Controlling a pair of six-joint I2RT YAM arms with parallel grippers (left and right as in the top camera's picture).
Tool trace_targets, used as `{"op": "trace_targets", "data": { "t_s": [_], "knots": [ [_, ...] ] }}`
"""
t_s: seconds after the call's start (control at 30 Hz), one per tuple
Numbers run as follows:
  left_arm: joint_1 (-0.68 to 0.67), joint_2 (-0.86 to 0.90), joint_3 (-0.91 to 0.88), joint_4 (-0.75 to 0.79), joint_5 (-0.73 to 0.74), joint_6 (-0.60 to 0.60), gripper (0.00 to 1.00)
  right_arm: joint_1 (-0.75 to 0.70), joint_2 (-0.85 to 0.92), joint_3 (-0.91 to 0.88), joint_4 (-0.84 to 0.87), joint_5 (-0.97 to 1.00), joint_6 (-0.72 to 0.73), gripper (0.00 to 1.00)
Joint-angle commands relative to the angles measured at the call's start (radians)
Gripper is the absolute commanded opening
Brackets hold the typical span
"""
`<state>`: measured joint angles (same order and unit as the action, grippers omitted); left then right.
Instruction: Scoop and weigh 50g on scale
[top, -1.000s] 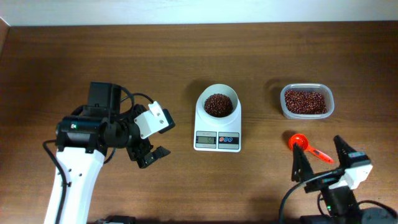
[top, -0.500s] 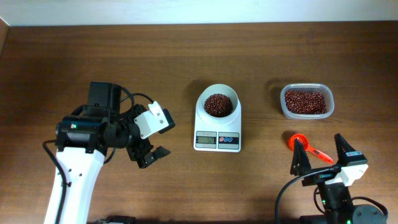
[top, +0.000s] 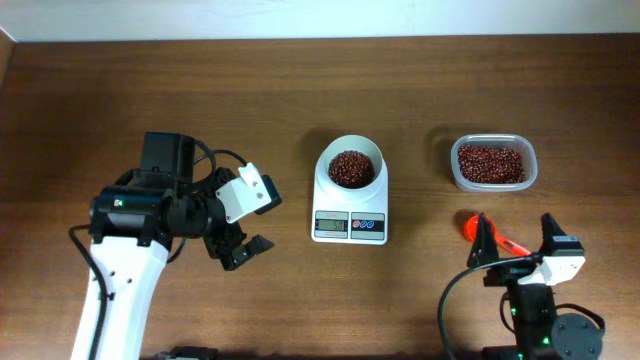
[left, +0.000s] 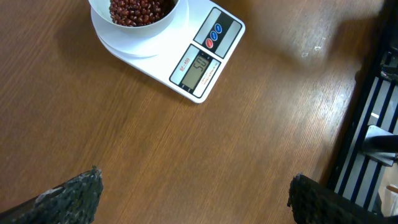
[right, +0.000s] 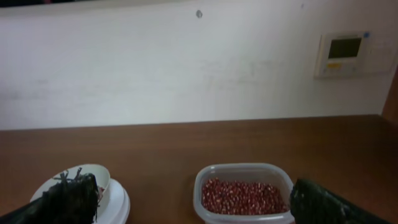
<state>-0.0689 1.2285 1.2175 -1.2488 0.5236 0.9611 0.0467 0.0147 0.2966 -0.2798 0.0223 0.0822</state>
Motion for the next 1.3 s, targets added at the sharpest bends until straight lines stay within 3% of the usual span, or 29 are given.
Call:
{"op": "trace_targets", "data": {
  "t_s": [0.0,1.03,1.27],
  "knots": [
    [0.006,-0.002,0.013,-0.001,0.003,-0.006,0.99,0.004,-0.011,-0.027,0.027,0.016,0.0,0.99],
    [0.006,-0.002,0.013,-0.001,0.003,-0.006,0.99,-0.008,-0.011,-0.125,0.117,0.013,0.0,0.99],
    [0.006,-0.002,0.013,-0.001,0.003,-0.006,0.99,-0.008,-0.011,-0.19,0.211,0.012,0.0,0.99]
  ]
}}
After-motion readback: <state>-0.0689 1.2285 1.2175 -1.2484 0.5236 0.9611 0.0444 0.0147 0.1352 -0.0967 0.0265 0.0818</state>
